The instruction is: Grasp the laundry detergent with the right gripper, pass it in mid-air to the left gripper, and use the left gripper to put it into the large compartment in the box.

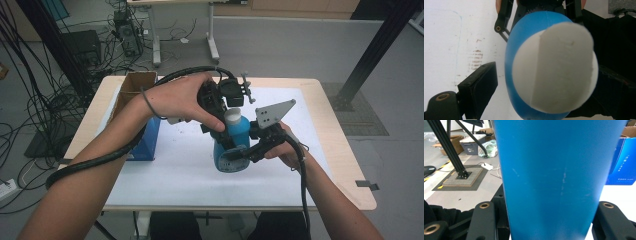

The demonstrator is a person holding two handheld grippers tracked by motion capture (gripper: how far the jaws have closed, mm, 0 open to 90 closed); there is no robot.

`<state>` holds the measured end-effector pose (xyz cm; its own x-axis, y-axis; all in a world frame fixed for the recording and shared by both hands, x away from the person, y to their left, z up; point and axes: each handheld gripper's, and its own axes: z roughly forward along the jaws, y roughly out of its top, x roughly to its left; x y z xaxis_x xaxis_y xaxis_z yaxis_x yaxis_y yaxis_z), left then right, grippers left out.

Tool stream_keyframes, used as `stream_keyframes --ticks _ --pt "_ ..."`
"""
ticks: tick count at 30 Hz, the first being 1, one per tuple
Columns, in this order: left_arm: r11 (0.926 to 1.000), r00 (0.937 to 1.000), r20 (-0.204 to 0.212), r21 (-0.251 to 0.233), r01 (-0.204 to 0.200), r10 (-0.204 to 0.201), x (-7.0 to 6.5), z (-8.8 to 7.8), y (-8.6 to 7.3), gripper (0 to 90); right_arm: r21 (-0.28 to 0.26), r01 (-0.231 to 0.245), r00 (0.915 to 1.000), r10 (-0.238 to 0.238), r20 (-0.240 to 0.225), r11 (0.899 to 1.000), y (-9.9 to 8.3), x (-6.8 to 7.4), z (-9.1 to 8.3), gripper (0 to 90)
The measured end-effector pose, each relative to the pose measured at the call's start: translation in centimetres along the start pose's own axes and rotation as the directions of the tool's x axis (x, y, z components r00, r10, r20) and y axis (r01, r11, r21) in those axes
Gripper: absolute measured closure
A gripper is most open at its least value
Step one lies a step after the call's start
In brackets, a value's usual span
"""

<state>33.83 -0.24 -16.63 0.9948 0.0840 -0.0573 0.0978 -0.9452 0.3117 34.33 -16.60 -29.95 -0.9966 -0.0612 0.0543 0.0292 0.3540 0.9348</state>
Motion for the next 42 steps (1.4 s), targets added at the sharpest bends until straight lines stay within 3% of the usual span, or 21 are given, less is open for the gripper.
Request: stream_keyframes --ticks 42 --pt "0.9999 0.9997 -0.019 0.005 0.013 -0.013 0.12 -0.16 -0.35 11.5 -0.007 -0.004 0.9999 0.004 0.014 1.0 -0.05 -0.17 -0.03 45.0"
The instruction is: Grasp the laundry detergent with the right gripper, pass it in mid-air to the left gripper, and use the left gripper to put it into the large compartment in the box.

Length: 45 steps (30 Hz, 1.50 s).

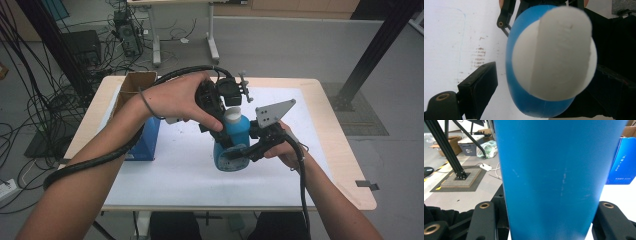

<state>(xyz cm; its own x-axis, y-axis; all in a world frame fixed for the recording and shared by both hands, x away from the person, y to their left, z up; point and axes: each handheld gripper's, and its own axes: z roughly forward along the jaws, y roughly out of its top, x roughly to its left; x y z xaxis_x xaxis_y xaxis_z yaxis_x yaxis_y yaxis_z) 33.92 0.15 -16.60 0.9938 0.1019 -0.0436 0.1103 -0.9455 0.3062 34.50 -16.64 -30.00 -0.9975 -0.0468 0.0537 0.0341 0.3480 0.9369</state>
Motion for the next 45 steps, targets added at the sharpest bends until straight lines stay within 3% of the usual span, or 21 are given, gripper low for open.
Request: stream_keyframes --ticks 45 --pt "1.0 1.0 -0.001 -0.008 0.005 -0.005 0.08 0.05 0.02 11.5 0.001 -0.003 1.0 0.003 0.001 1.0 -0.03 0.04 -0.01 45.0"
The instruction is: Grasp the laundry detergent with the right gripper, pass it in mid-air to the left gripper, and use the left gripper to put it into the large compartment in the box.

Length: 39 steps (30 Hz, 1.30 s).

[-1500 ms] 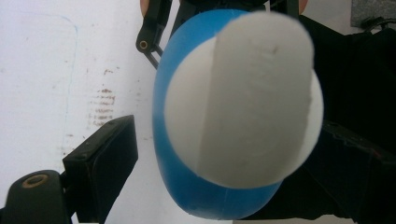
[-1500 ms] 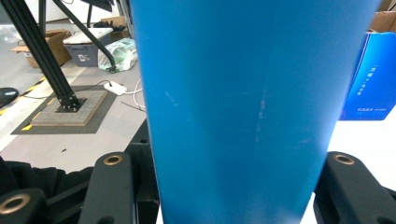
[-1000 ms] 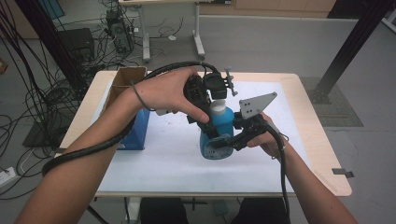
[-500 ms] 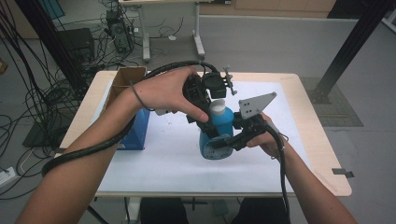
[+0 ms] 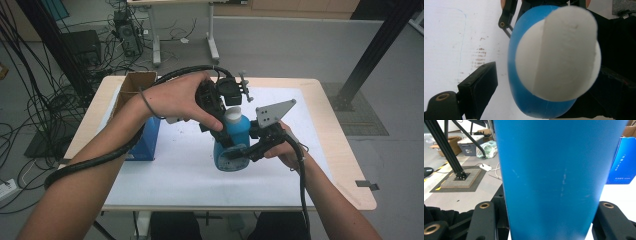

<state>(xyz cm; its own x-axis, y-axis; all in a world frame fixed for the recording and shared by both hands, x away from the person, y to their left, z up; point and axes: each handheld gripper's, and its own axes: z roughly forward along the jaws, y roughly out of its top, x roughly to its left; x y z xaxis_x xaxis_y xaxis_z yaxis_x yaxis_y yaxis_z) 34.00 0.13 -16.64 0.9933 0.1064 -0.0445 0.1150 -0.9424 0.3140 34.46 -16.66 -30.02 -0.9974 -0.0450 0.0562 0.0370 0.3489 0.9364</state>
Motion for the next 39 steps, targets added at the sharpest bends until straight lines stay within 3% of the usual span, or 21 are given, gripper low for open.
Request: stream_keyframes --ticks 39 --pt "0.9998 0.9998 -0.003 0.003 -0.02 0.02 -0.3 0.2 1.0 14.6 -0.002 0.009 0.9999 -0.009 -0.009 1.0 0.4 0.0 0.3 45.0"
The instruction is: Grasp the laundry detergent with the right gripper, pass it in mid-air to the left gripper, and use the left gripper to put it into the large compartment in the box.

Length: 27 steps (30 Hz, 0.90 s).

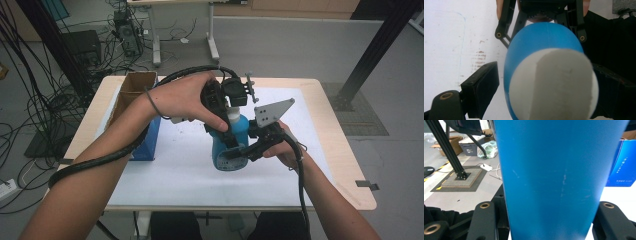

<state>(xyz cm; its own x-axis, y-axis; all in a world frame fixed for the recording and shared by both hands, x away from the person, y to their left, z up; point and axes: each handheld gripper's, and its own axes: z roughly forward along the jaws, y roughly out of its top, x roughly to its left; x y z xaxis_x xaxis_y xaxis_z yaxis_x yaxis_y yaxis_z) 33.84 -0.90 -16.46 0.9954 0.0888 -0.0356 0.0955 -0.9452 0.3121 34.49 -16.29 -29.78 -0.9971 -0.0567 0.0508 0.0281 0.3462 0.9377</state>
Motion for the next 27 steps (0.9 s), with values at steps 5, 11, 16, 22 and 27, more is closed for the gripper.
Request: stream_keyframes --ticks 5,11,16,22,27 --pt "1.0 1.0 0.005 0.001 -0.004 0.004 -0.07 0.17 0.24 15.7 0.0 0.002 1.0 -0.002 0.0 1.0 0.02 0.01 0.04 45.1" --pt "1.0 1.0 0.005 0.004 -0.002 0.002 0.03 0.27 0.33 18.6 0.002 0.001 1.0 -0.001 -0.001 1.0 -0.04 -0.03 0.07 45.0" --pt "1.0 1.0 0.003 -0.003 0.003 -0.003 0.05 0.07 0.34 22.9 0.008 0.002 1.0 -0.002 0.004 1.0 -0.06 -0.1 0.07 45.0" --pt "1.0 1.0 0.002 0.002 0.005 -0.005 0.15 -0.06 0.41 27.5 0.011 0.002 1.0 -0.002 0.002 1.0 -0.05 -0.09 0.16 45.0" --pt "0.9999 1.0 0.0 0.006 0.009 -0.009 0.13 -0.01 0.42 30.9 0.012 0.003 1.0 -0.003 -0.001 1.0 -0.03 -0.06 0.25 45.0"
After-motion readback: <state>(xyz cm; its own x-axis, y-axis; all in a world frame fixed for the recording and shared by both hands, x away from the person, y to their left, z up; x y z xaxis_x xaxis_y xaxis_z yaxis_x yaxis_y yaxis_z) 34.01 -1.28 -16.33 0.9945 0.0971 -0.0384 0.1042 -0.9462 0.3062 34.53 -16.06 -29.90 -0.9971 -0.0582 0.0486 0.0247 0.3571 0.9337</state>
